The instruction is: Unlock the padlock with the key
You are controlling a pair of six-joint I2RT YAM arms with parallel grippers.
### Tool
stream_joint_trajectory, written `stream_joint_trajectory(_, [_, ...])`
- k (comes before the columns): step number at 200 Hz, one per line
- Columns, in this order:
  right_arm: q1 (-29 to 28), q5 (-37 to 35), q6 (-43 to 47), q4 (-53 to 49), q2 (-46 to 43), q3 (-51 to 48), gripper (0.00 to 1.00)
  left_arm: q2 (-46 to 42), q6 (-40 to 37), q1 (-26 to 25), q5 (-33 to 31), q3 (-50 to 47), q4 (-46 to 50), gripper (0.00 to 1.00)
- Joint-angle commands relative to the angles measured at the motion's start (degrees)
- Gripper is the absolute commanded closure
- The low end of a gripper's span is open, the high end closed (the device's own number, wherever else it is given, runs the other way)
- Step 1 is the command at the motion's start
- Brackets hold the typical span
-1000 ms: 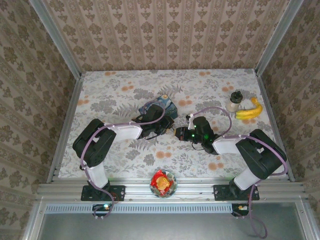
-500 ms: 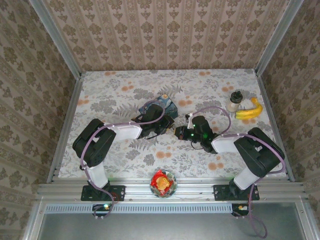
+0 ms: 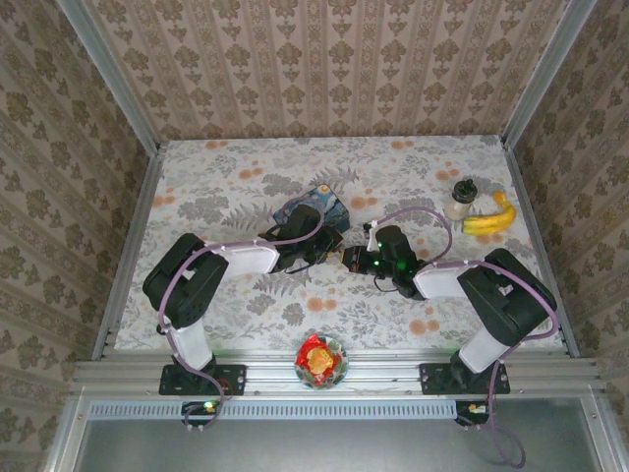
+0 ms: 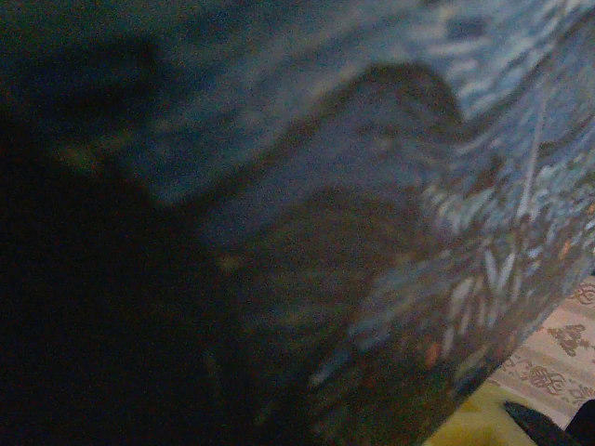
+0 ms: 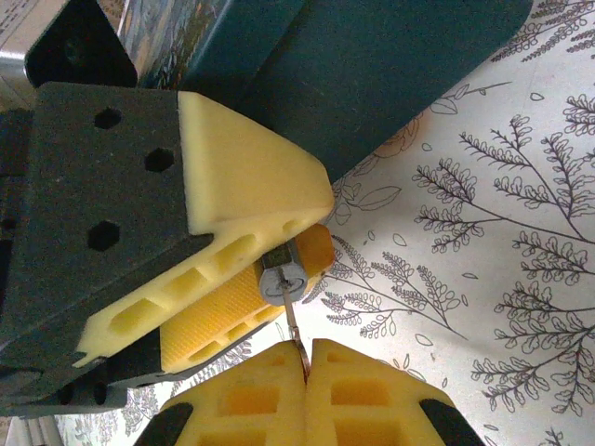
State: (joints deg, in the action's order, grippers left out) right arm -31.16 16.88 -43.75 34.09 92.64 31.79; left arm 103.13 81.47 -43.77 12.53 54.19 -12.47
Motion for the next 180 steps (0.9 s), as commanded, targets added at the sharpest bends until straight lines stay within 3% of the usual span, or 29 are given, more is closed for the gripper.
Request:
stream_joint_trajectory(1, [0.3,-1.5,-0.5,1.0,0.6,2.3,1.0,3.6,7.9,-0.4,10.8,-1.1,5.2,0.84])
stream_joint_trajectory(82, [2.2,1.3,0.7,0.4,1.7,5.4,1.0,4.9,7.5,-1.0,12.2,-0.3,5.3,0.84])
stream_joint_trajectory(180, [5.5,8.1,0.1,9.5,8.1,8.6,1.0,4.7,6.3,-1.6,12.1,0.3,6.1,0.86])
